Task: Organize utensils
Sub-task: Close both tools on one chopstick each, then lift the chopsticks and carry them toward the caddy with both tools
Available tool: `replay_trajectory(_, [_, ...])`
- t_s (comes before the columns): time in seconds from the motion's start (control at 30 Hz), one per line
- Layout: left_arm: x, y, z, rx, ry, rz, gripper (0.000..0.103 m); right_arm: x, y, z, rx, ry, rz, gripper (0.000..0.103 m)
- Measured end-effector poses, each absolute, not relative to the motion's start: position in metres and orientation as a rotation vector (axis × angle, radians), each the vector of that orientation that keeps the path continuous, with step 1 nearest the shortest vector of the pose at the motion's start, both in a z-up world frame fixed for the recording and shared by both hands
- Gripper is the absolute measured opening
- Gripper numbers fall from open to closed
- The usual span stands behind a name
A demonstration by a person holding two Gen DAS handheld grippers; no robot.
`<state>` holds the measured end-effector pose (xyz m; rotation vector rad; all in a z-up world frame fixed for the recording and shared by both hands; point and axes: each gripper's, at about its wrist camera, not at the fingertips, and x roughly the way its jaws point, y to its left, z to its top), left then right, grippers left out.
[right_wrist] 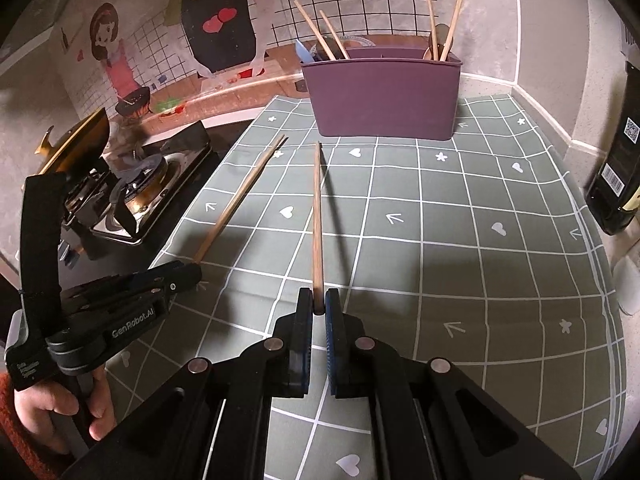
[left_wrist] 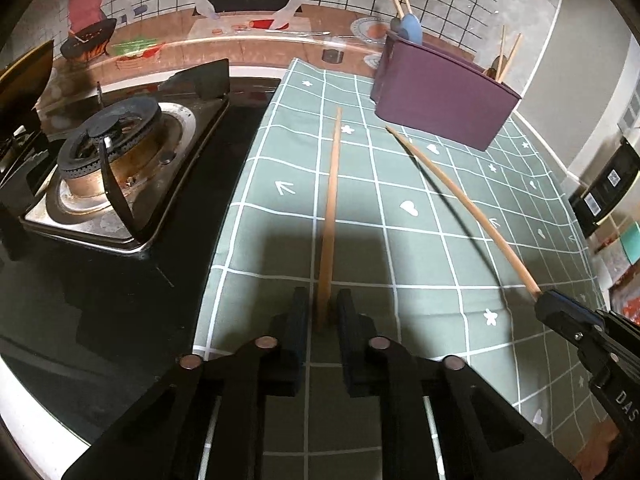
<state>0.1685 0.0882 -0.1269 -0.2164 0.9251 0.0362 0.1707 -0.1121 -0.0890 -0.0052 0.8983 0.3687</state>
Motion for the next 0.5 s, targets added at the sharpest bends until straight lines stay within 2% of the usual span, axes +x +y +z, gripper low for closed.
replay_trajectory(0.17, [0.167, 0.091, -0.118, -0.210, 0.896, 0.028, 0.007, 0.170, -0.113, -0.087, -0.013, 0.895, 0.378, 0.006])
replay_trajectory(0.33, [0.163, 0.102, -0.072, -0.191, 0.798, 0.042, 0.007, 0.170, -0.117, -0.067, -0.053, 0.849, 0.388, 0.006])
replay_trajectory(0.5, [0.163, 0.109, -0.017, -0.154, 0.688, 0.026, 0.007, 0.176, -0.126, -0.022, -0.091, 0.735, 0.362, 0.006])
